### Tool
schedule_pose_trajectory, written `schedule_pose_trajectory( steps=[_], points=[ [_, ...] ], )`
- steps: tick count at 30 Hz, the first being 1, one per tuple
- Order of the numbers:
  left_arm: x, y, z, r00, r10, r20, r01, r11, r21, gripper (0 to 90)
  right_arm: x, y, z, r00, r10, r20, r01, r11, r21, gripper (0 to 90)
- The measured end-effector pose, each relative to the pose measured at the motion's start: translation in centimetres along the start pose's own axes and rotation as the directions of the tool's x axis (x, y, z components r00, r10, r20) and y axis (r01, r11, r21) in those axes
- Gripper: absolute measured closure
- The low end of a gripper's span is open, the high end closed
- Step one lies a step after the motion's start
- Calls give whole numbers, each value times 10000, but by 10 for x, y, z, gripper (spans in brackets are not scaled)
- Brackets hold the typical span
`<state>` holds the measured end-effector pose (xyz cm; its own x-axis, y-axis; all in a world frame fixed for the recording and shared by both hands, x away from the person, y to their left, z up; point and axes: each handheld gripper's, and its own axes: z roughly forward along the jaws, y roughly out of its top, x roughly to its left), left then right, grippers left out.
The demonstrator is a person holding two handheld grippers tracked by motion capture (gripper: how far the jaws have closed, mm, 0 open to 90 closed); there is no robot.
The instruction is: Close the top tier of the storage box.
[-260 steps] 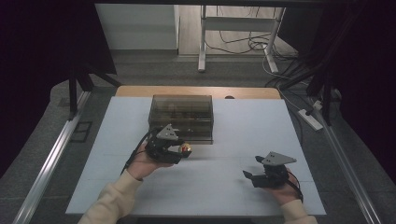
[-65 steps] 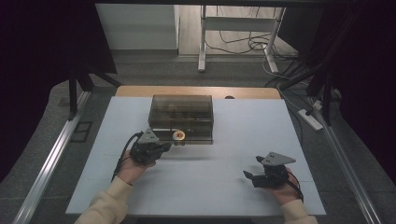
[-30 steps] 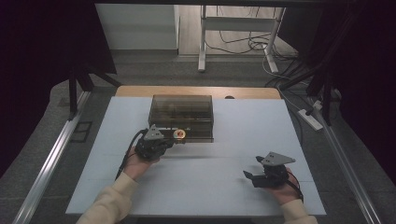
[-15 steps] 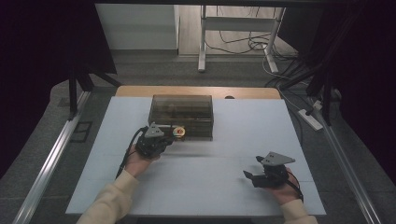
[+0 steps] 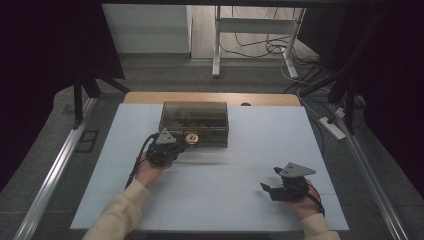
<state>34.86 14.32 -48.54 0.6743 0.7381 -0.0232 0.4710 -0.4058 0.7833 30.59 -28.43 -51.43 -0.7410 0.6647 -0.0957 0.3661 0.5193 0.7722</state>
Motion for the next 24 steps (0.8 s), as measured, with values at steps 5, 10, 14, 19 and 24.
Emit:
schedule_pose_trajectory(
  steps=[5, 10, 14, 19, 24],
  points=[
    [2, 1, 3, 10000, -46, -43, 46, 10000, 1, 886, 0, 0, 0, 10000, -7, 0, 7, 10000, 10, 222],
    [4, 2, 4, 10000, -47, -69, 47, 10000, 14, 886, 0, 0, 1, 10000, -23, -14, 23, 10000, 27, 222],
    [5, 3, 6, 9999, -75, -116, 75, 10000, 17, 886, 0, 0, 1, 10000, -31, -15, 31, 10000, 40, 222],
    [8, 4, 8, 9998, -133, -159, 133, 9999, 0, 886, 0, 0, 1, 10000, -28, -13, 28, 10000, 46, 222],
    [11, 6, 11, 9996, -148, -220, 148, 9999, -19, 886, 0, 0, 1, 10000, -31, -6, 31, 10000, 50, 222]
  ],
)
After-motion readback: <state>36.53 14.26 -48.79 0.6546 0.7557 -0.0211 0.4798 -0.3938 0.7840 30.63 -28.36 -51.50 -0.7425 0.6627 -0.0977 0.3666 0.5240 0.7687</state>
